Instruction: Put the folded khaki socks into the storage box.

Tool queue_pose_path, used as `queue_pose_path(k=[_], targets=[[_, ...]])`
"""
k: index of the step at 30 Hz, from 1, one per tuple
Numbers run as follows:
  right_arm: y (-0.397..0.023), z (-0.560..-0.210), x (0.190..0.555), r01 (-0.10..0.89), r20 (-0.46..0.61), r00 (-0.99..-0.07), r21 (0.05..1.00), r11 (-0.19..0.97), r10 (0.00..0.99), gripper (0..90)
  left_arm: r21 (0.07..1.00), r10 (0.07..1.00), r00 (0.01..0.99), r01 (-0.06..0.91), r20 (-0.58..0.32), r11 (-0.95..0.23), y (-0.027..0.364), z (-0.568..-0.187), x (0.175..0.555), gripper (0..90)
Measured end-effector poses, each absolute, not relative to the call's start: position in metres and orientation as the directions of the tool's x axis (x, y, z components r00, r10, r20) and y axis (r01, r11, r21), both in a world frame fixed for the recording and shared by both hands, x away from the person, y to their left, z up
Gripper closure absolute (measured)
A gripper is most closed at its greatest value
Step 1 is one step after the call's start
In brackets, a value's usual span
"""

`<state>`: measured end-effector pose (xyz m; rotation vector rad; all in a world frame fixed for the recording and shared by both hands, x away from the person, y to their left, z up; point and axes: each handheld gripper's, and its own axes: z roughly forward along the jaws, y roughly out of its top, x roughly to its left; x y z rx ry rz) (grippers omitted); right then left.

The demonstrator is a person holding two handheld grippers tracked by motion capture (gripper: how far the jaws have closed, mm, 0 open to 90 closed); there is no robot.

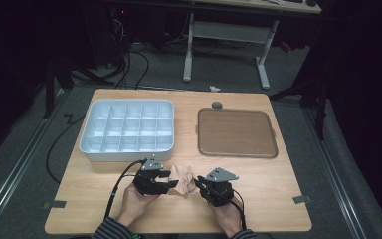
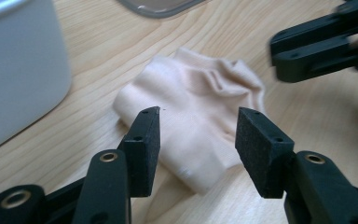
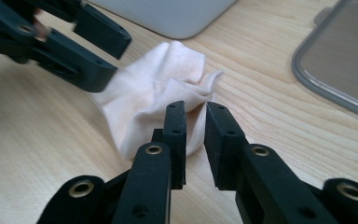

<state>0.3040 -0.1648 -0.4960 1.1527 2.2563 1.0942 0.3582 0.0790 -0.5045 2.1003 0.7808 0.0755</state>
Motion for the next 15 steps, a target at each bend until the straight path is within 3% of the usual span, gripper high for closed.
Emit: queue_pose_path(k=[15], targets=[[-0.123, -0.495, 0.296, 0.455, -0.011, -0.685, 0.774, 0.440, 0.729, 80.4, 0.713, 0.603, 0.771, 0.539, -0.204, -0.448, 0.079, -0.514, 0.363, 43.9]])
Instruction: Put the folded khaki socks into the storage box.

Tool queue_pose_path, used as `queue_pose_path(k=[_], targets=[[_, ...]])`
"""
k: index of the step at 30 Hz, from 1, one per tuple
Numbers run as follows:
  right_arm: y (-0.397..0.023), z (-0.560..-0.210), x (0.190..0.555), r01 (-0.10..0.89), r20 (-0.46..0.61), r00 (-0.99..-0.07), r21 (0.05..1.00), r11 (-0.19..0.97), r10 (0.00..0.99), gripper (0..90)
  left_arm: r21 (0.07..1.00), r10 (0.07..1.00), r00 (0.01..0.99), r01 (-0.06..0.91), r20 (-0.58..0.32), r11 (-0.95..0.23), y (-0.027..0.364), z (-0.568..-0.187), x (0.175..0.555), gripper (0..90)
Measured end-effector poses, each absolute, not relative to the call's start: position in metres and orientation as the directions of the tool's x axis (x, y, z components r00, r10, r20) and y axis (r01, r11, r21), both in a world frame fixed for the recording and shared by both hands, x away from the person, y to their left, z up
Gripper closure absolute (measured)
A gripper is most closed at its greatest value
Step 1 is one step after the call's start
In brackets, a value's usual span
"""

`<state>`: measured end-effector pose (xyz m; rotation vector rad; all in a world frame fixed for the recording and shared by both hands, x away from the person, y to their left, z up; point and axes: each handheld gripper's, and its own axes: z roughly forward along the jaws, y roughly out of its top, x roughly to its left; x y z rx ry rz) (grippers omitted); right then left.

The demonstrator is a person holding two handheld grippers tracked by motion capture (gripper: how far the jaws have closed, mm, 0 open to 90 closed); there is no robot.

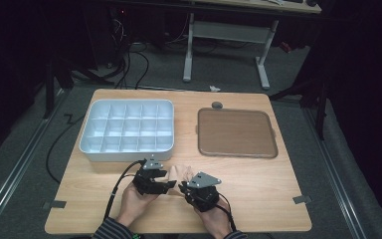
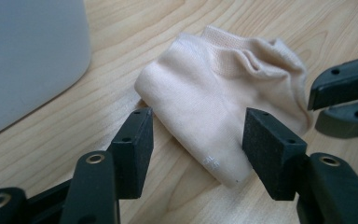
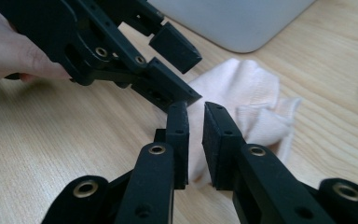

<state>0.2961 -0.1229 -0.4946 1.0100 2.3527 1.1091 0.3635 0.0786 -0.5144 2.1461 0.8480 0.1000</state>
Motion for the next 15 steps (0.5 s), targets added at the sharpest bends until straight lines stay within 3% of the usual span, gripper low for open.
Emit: queue_pose_path(k=[15], targets=[[-0.131, -0.511, 0.307, 0.507, -0.030, -0.641, 0.734, 0.453, 0.767, 80.4, 0.680, 0.610, 0.777, 0.533, -0.158, -0.503, 0.074, -0.523, 0.365, 43.8]])
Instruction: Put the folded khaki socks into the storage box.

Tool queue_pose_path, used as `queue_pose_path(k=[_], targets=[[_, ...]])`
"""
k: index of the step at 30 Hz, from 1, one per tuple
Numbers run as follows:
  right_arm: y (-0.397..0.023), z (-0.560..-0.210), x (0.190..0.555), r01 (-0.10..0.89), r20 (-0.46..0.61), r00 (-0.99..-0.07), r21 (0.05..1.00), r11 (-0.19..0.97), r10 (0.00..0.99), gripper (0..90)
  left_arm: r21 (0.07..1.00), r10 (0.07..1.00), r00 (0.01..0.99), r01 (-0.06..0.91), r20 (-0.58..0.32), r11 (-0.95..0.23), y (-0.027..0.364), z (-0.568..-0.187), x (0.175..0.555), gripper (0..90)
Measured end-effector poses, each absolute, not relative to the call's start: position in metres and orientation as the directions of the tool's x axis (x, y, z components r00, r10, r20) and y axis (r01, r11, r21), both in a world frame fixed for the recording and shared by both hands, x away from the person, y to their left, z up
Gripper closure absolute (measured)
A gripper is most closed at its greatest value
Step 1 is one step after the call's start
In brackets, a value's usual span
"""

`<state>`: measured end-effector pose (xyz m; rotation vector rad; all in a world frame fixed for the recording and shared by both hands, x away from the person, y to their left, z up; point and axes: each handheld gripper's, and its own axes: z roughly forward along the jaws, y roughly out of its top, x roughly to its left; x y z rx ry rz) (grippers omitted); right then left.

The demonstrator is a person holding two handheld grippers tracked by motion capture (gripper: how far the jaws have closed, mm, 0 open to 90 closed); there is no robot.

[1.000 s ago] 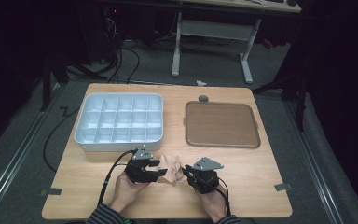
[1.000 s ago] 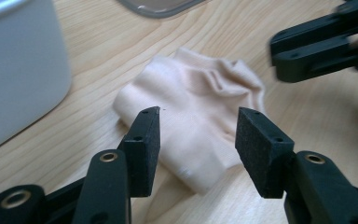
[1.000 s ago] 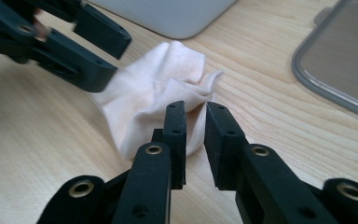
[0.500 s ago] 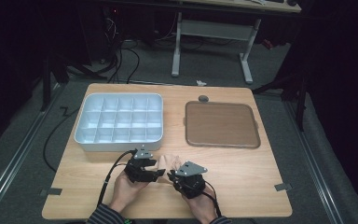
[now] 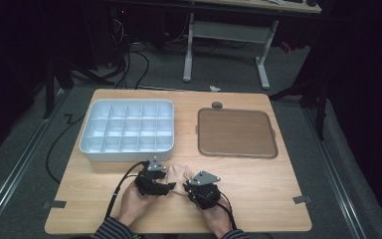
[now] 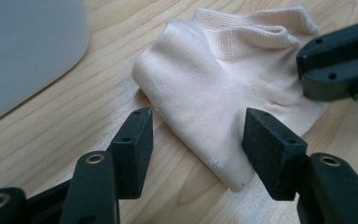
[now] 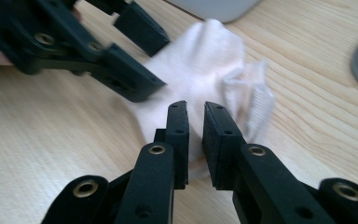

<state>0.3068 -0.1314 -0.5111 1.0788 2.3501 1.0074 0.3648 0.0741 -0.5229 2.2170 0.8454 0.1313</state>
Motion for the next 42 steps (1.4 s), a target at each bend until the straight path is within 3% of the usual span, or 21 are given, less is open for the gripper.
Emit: queue_pose_path(k=[28, 33, 36, 42], targets=[[-0.139, -0.524, 0.315, 0.525, -0.037, -0.624, 0.720, 0.454, 0.780, 80.8, 0.681, 0.610, 0.782, 0.516, -0.128, -0.519, 0.076, -0.523, 0.364, 41.4], [-0.139, -0.524, 0.316, 0.527, -0.035, -0.622, 0.720, 0.452, 0.782, 79.6, 0.680, 0.614, 0.774, 0.534, -0.156, -0.502, 0.078, -0.523, 0.365, 41.6], [-0.141, -0.522, 0.316, 0.541, 0.014, -0.622, 0.730, 0.417, 0.783, 73.4, 0.679, 0.619, 0.764, 0.552, -0.181, -0.484, 0.079, -0.523, 0.367, 43.4], [-0.141, -0.515, 0.314, 0.528, 0.028, -0.625, 0.752, 0.395, 0.780, 75.3, 0.696, 0.620, 0.755, 0.563, -0.214, -0.446, 0.083, -0.519, 0.368, 43.8]])
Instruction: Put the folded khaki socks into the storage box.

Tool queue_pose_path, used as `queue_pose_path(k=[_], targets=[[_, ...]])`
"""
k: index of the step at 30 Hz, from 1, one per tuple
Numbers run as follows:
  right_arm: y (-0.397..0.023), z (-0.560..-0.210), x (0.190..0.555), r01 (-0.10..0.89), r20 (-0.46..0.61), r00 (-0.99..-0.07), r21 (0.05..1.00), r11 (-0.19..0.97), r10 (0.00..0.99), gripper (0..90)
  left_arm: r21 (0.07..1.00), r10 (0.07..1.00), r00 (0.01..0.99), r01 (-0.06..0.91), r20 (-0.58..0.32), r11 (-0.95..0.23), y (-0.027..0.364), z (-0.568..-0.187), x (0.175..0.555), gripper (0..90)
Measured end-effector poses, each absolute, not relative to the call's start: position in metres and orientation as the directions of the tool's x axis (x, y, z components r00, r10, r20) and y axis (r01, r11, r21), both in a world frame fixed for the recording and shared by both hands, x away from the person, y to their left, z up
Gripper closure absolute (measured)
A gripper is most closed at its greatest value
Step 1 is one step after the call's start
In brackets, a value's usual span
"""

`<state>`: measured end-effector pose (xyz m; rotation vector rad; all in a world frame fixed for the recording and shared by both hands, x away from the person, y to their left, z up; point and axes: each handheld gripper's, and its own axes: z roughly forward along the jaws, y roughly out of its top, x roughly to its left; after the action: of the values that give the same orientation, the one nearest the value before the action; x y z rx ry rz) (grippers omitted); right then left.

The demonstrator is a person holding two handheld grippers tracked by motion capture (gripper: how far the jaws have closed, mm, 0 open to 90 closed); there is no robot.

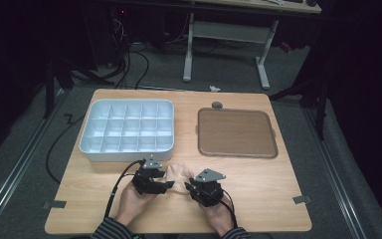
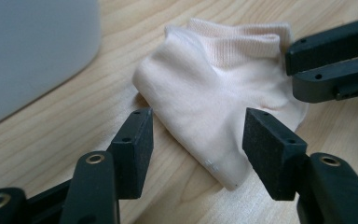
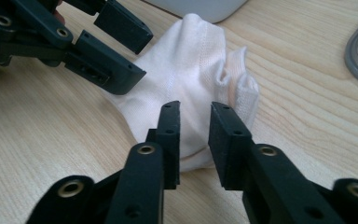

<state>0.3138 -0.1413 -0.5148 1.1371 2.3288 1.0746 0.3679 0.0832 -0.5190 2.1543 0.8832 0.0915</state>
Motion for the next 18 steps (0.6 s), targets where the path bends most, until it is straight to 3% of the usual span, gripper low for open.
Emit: queue_pose_path(k=[9, 18], targets=[[-0.131, -0.506, 0.315, 0.507, 0.025, -0.643, 0.763, 0.401, 0.765, 83.6, 0.700, 0.661, 0.707, 0.605, -0.252, -0.380, 0.093, -0.516, 0.377, 43.9], [-0.119, -0.510, 0.320, 0.511, 0.012, -0.645, 0.751, 0.419, 0.764, 85.8, 0.687, 0.665, 0.696, 0.624, -0.273, -0.372, 0.086, -0.513, 0.392, 45.1]])
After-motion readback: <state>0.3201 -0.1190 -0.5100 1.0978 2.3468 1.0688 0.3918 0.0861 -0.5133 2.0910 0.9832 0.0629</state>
